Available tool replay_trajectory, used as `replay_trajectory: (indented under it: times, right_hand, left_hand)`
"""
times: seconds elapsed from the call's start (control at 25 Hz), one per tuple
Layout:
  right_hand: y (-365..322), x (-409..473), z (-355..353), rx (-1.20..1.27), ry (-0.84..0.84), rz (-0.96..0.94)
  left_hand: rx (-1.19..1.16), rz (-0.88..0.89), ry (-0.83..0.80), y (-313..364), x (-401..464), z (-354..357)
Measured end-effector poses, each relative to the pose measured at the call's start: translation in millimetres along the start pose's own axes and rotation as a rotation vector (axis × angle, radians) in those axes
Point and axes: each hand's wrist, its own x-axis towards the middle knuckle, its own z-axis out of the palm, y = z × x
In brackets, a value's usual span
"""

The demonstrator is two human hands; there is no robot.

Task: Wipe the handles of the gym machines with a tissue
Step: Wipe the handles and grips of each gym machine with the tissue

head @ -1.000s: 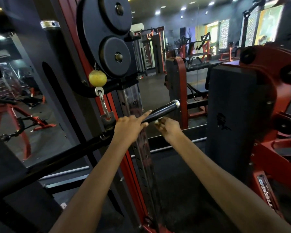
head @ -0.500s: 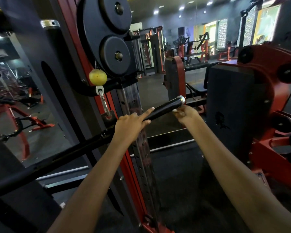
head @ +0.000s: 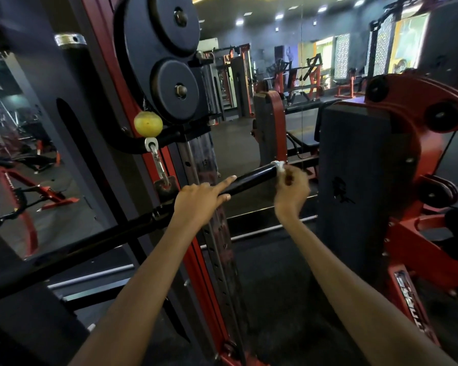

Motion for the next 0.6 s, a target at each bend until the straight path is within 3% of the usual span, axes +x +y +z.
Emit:
replay_trajectory:
  times: [0.12, 0.16, 0.2, 0.32, 0.36, 0.44, 0.52, 0.56, 0.6]
  right_hand:
    - [17, -42, 16, -0.197, -0.291, -0.461]
    - [21, -41, 15, -0.232, -0.320, -0.576]
    - [20, -29, 12, -0.218, -0.293, -0.597]
    - [10, 3, 6, -0.167, -0.064, -0.277]
    - [8, 1, 7, -0.163, -0.062, -0.261]
    - [11, -22, 14, -0.172, -0.243, -0.491]
    - [21, -29, 7, -0.348, -0.441, -0.834]
    - [24, -14, 2, -0.367, -0.428, -0.853]
    - [26, 1, -1, -0.363, -0.351, -0.719]
  left_hand:
    - [-0.027, -0.021, -0.003, 4, -1, -2]
    - [-0.030, -0.028, -0.001, 4, 0, -2]
    - [-0.038, -0.031, -0.001, 4, 1, -4]
    - [-0.074, -0.032, 0.004, 2, 1, -6]
    - [-0.081, -0.033, 0.006, 3, 0, -5]
    - [-0.074, -0.040, 0.005, 4, 0, -3]
    - [-0.047, -0.044, 0.002, 3, 2, -1]
    - [-0.035, -0.037, 0.008, 3, 2, -1]
    - [-0.028, -0.028, 0.013, 2, 2, -2]
